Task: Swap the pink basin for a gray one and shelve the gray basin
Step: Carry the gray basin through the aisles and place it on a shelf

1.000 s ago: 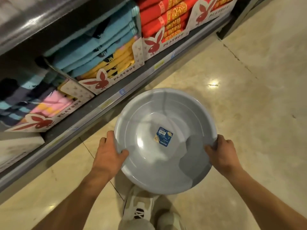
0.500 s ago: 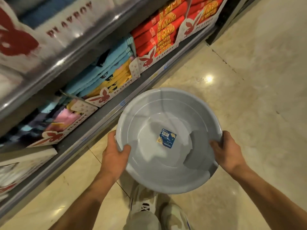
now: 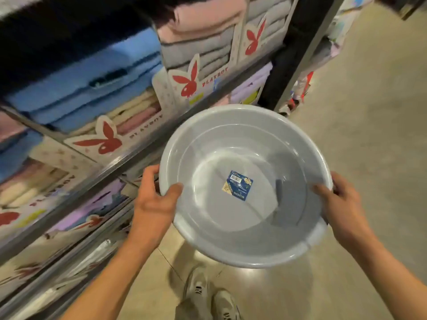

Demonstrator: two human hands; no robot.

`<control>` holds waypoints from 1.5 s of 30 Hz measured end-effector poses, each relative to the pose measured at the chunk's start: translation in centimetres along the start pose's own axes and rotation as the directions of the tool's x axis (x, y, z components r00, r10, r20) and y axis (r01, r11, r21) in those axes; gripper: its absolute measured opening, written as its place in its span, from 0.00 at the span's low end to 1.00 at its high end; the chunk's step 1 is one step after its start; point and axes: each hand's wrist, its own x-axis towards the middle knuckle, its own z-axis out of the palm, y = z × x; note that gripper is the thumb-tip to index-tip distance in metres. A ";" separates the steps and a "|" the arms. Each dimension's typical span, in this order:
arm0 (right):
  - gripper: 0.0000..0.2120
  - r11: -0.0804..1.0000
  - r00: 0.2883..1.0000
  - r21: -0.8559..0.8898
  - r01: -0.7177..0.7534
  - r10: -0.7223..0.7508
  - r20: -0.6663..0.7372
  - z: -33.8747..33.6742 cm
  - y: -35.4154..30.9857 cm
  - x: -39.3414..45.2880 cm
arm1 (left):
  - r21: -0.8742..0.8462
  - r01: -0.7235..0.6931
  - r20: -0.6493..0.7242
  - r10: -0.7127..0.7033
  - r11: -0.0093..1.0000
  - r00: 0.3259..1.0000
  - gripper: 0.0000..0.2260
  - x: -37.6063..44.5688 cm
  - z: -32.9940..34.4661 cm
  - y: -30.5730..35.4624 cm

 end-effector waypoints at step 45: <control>0.08 0.857 0.089 0.445 0.259 0.438 -0.895 -54.7 -7.3 -58.1 | -0.343 -0.237 0.923 0.373 0.909 0.094 0.09 -52.8 34.1 45.9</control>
